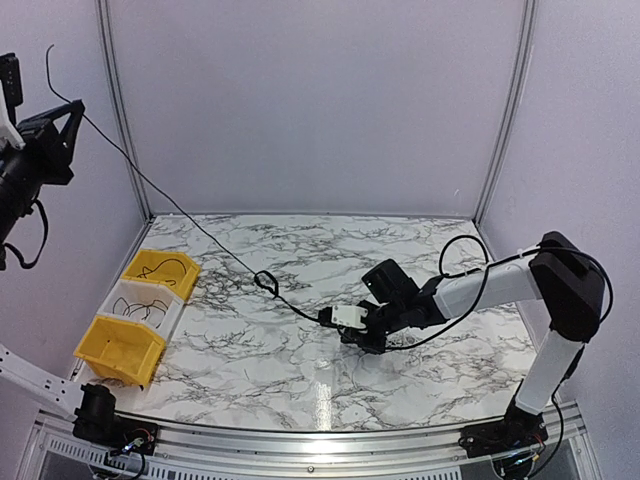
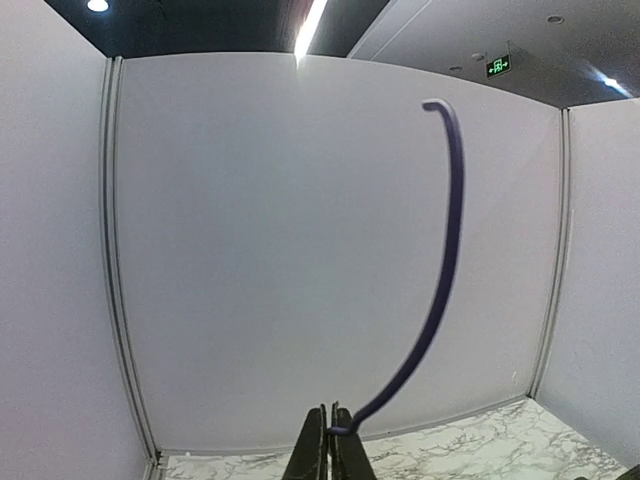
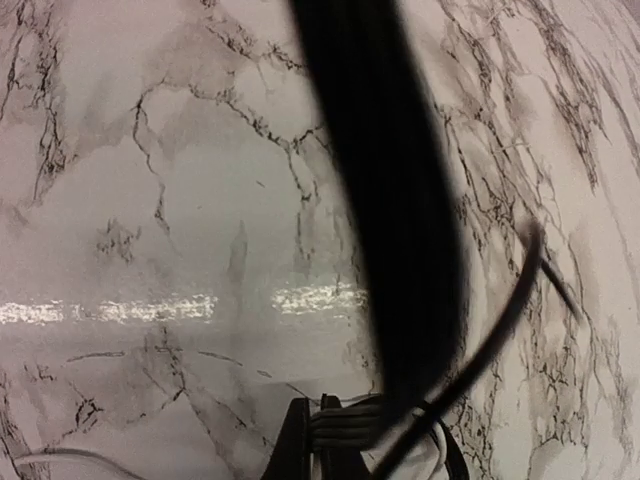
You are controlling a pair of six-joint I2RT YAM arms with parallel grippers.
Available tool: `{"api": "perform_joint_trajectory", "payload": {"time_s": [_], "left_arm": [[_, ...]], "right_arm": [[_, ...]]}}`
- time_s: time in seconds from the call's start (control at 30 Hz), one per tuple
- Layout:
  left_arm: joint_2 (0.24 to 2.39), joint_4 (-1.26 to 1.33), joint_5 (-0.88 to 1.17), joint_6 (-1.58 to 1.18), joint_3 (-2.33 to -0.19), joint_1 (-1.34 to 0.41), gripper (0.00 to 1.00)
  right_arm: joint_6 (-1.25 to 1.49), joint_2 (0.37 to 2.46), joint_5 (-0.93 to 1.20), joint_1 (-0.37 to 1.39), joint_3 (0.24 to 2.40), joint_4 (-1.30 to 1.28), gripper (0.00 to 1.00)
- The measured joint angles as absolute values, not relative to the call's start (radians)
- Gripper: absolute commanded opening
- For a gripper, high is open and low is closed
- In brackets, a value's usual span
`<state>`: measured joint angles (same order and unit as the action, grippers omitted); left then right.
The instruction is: Untangle the cables
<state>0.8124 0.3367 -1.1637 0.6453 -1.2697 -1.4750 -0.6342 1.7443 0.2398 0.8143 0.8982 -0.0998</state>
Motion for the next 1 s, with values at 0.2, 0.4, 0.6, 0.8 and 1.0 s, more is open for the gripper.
{"api": "perform_joint_trajectory", "payload": {"time_s": [0.2, 0.4, 0.6, 0.8, 1.0], "left_arm": [[0.866, 0.305, -1.196, 0.786, -1.417, -1.475, 0.00], [0.941, 0.290, -1.223, 0.927, -1.592, -1.475, 0.00], [0.959, 0.292, -1.291, 1.022, -1.623, -1.475, 0.00], [0.860, 0.277, -1.408, 0.969, -1.359, -1.475, 0.00], [0.642, 0.249, -1.509, 0.799, -1.071, -1.475, 0.00]], "right_arm": [[-0.628, 1.768, 0.216, 0.802, 0.906, -0.124, 0.05], [-0.617, 1.770, 0.195, 0.739, 0.920, -0.138, 0.06], [-0.614, 1.770, 0.185, 0.684, 0.931, -0.155, 0.10], [-0.612, 1.763, 0.185, 0.683, 0.935, -0.181, 0.24], [-0.619, 1.737, 0.196, 0.683, 0.935, -0.209, 0.31]]}}
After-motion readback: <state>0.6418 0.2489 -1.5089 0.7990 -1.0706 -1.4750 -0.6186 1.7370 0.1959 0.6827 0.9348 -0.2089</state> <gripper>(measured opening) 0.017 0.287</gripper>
